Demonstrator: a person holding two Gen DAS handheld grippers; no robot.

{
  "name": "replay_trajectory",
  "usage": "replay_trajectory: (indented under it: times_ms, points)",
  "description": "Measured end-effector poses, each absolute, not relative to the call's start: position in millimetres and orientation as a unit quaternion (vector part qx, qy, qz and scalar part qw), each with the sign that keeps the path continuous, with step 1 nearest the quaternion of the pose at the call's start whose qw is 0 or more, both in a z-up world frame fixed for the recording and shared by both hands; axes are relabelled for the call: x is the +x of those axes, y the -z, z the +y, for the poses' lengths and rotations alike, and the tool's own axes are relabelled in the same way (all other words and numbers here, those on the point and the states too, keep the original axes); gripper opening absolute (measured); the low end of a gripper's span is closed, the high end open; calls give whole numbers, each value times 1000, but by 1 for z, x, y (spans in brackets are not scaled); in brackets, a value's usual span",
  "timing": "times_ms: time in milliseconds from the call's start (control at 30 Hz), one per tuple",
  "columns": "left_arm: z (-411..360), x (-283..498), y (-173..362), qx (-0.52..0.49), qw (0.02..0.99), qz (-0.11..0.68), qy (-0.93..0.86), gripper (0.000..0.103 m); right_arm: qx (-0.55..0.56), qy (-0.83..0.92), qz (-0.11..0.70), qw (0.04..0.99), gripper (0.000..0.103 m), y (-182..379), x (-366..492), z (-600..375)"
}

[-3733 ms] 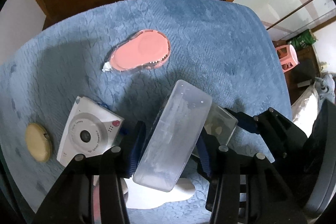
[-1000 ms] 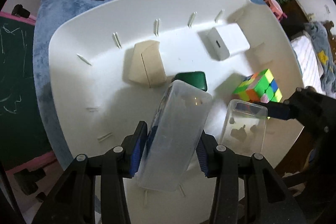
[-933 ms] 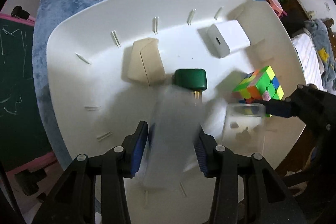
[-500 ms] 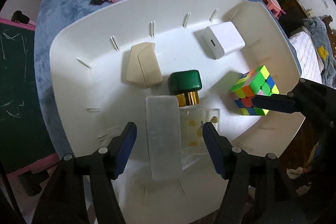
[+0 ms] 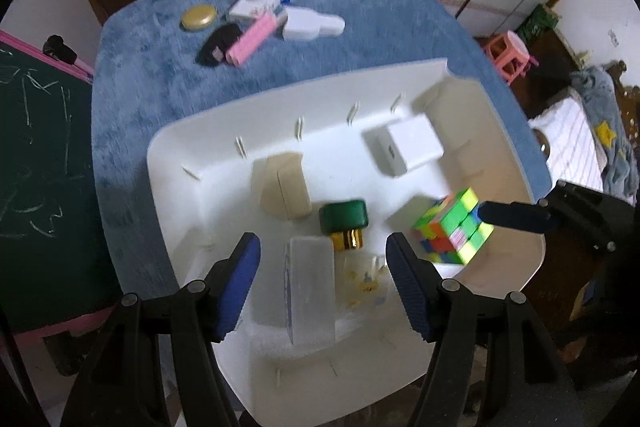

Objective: Organize rigid objects
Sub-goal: 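Lift both open grippers out of the tray toward the remaining objects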

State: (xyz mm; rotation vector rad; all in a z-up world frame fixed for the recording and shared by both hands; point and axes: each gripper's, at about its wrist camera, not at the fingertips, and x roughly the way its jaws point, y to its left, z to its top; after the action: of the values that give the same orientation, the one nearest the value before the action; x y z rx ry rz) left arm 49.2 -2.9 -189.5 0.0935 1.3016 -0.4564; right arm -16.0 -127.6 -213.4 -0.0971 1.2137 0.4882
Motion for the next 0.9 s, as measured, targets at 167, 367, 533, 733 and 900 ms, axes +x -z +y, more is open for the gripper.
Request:
replay_trajectory:
  times_ms: [167,367,533,733,900]
  points:
    - [-2,58,174,32,784,584,210,69,-25,-219,554,803,69,199,-11,-138]
    - [3,71,152,18,799,565,203,69,-16,-212,533,819,69,177,0,-149]
    - [11,90,132,14,817,544,190,69,-10,-210,513,832,69,156,14,-157]
    - [22,122,107,8,838,520,165,69,-30,-205,480,852,69,128,38,-164]
    - [26,152,83,12,854,499,145,69,-45,-202,458,865,69,106,64,-170]
